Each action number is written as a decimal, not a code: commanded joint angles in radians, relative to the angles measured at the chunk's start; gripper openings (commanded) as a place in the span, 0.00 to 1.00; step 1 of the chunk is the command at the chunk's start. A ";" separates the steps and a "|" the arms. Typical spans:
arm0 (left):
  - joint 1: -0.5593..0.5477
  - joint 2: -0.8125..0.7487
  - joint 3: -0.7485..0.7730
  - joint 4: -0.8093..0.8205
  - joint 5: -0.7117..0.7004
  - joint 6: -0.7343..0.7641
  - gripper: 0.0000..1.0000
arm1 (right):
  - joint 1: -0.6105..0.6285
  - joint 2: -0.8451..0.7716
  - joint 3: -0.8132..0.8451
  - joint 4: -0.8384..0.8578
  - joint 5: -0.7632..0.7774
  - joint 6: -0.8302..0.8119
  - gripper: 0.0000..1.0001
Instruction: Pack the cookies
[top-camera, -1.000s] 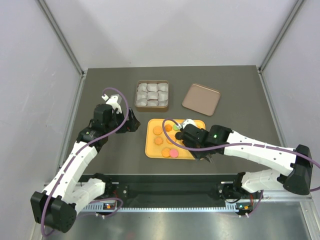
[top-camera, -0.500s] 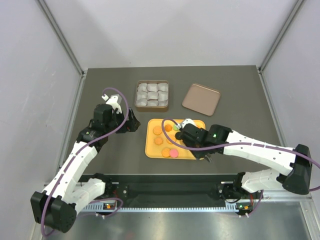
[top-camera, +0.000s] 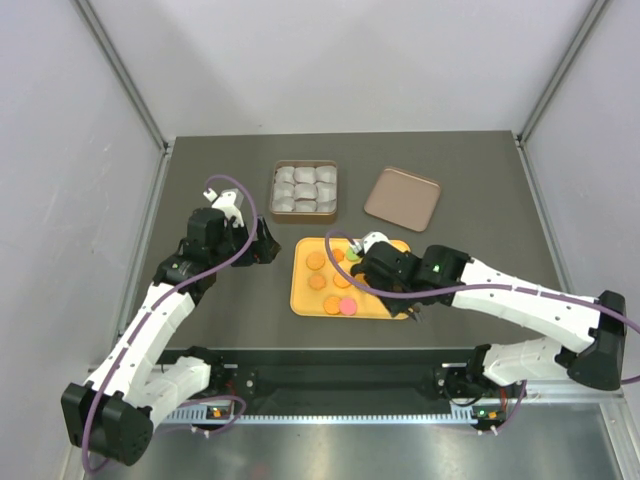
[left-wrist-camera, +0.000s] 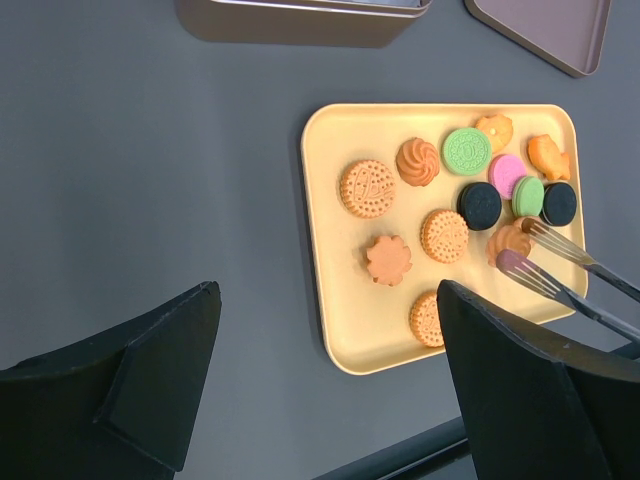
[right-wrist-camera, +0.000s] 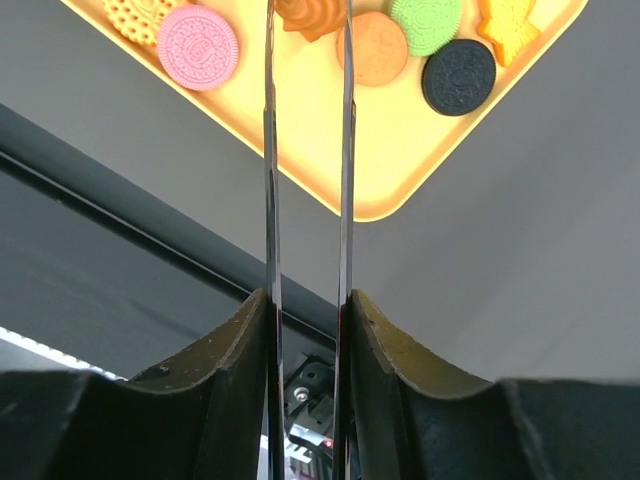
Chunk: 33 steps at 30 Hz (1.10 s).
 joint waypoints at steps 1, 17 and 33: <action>-0.001 -0.012 0.004 0.012 0.004 0.014 0.94 | 0.016 -0.045 0.040 0.003 -0.016 0.004 0.32; -0.001 -0.009 0.006 0.012 0.010 0.011 0.94 | -0.187 0.134 0.338 0.160 -0.117 -0.119 0.33; 0.001 -0.023 0.009 0.005 -0.037 0.017 0.94 | -0.385 0.739 0.939 0.399 -0.206 -0.149 0.33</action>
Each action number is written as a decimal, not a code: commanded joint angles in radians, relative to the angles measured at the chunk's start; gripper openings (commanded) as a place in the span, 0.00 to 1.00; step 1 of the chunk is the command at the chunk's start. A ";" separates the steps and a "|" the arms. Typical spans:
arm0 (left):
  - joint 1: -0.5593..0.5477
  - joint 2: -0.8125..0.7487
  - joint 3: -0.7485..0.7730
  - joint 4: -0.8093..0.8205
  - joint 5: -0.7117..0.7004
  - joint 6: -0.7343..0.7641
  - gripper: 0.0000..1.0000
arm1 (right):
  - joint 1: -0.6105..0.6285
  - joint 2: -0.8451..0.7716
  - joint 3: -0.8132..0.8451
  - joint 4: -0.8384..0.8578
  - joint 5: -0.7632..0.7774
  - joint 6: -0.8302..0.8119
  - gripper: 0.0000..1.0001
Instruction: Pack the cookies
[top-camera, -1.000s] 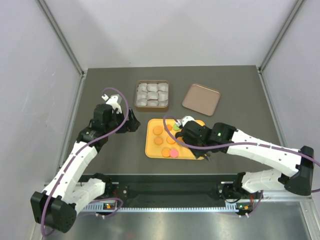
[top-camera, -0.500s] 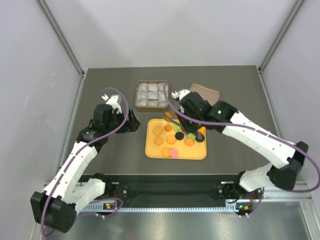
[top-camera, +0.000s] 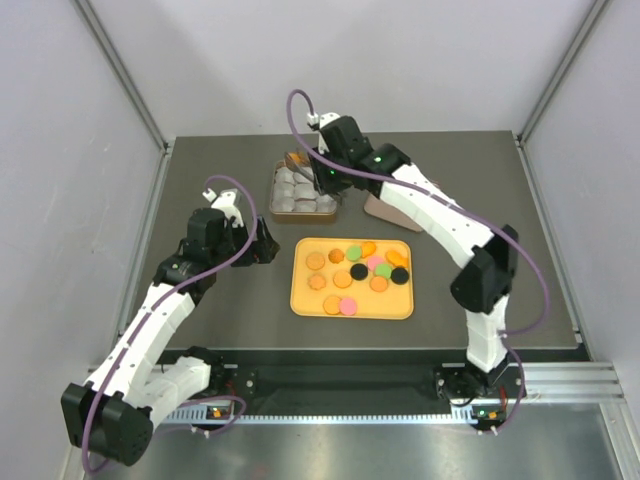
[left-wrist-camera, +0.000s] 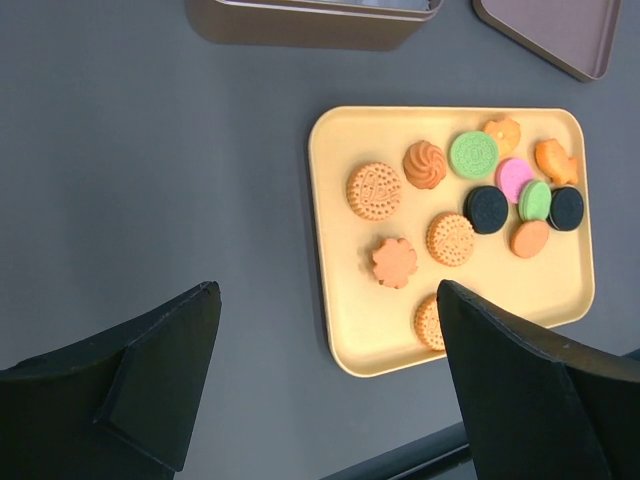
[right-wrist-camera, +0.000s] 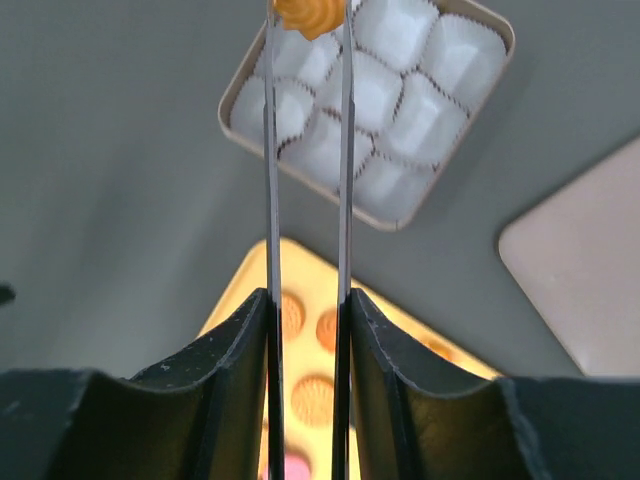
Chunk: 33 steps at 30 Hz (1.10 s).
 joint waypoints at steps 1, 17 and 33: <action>-0.001 -0.024 0.011 0.003 -0.038 0.017 0.94 | -0.038 0.125 0.118 0.105 -0.018 -0.002 0.34; 0.001 -0.079 0.012 -0.007 -0.141 0.011 0.94 | -0.064 0.279 0.154 0.244 -0.053 0.004 0.34; 0.001 -0.076 0.011 -0.008 -0.140 0.011 0.94 | -0.061 0.356 0.168 0.295 -0.090 0.030 0.36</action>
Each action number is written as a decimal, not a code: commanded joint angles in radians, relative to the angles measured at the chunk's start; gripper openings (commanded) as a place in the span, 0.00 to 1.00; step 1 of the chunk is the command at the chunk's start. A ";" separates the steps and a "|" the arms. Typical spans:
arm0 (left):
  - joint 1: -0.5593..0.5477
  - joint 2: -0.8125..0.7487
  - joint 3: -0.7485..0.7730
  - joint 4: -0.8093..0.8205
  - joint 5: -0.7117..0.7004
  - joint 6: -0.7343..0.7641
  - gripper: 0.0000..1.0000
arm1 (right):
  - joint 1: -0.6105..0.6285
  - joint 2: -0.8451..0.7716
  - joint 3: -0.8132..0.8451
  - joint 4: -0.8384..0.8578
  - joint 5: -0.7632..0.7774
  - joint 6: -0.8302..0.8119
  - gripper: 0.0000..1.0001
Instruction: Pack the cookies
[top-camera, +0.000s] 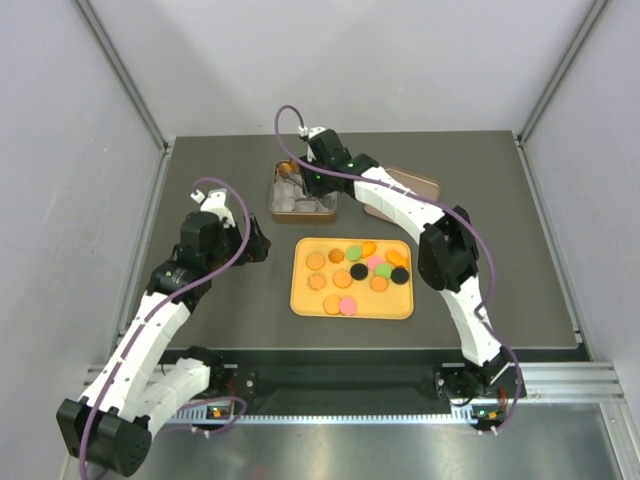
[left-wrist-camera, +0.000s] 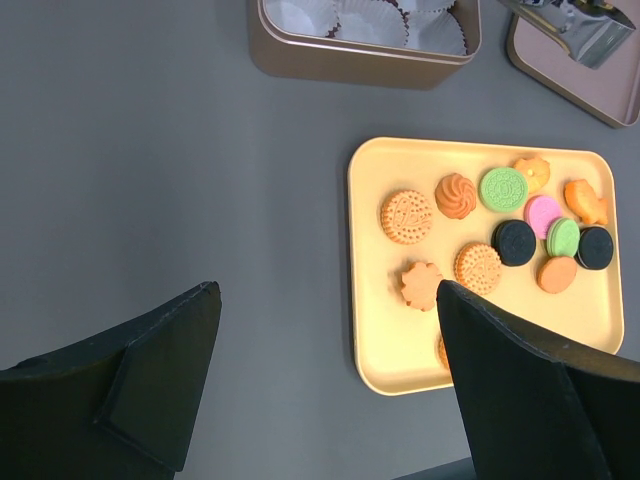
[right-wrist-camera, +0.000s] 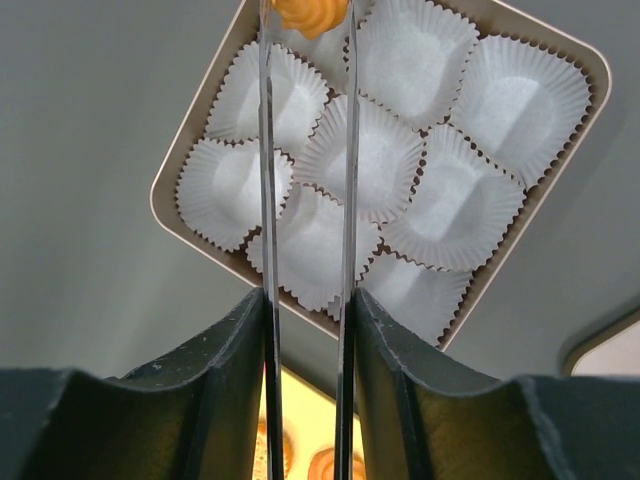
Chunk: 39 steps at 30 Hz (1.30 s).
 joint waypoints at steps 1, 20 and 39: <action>0.001 -0.009 0.011 0.011 -0.015 0.011 0.94 | -0.002 0.008 0.063 0.062 -0.011 0.010 0.37; 0.001 -0.006 0.012 0.013 -0.015 0.013 0.94 | -0.001 -0.021 0.076 0.048 0.012 0.004 0.44; 0.002 -0.026 0.011 0.014 -0.012 0.010 0.94 | 0.097 -0.858 -0.746 -0.067 0.057 0.042 0.41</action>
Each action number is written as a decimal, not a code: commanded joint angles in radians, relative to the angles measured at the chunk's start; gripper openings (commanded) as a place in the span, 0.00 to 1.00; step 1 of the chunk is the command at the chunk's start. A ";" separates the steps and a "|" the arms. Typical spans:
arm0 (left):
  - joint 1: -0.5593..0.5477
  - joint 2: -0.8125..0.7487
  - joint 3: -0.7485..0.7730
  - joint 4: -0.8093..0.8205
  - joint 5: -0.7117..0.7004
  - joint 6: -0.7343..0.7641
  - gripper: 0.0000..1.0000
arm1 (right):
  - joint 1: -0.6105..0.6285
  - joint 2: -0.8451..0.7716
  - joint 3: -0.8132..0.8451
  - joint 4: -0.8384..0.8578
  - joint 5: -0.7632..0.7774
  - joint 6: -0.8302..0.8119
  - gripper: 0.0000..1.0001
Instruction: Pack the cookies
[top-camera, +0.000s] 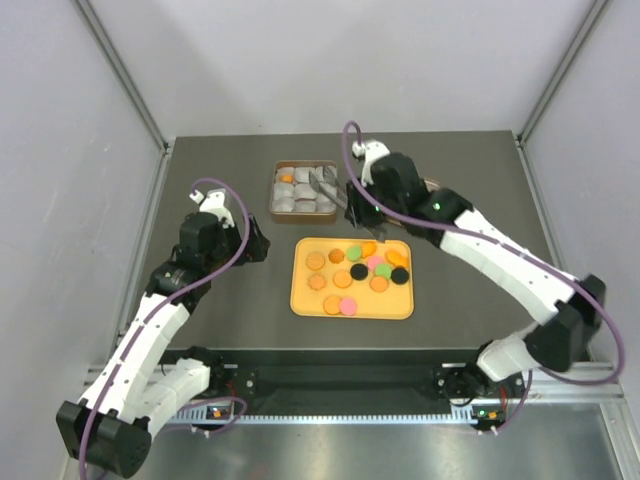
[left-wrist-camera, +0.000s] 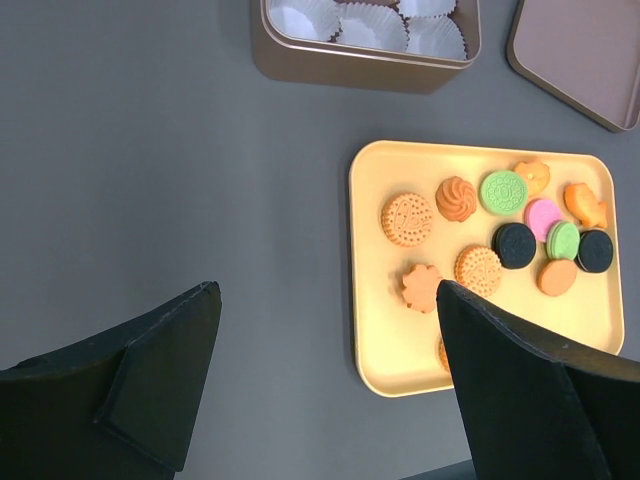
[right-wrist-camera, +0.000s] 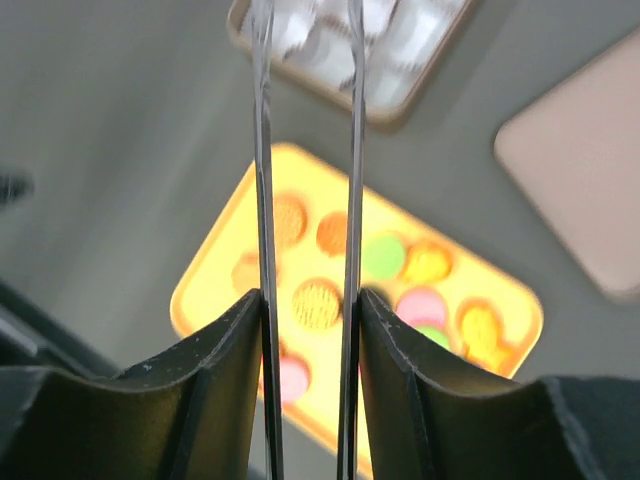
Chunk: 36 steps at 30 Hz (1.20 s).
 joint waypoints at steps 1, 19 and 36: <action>0.002 -0.018 0.011 0.014 -0.005 0.010 0.94 | 0.080 -0.104 -0.130 -0.040 0.005 0.029 0.41; 0.004 -0.009 0.006 0.014 0.004 0.008 0.94 | 0.326 -0.140 -0.319 -0.093 0.065 0.116 0.46; 0.004 0.005 0.008 0.017 0.011 0.010 0.94 | 0.352 -0.079 -0.339 -0.091 0.080 0.122 0.48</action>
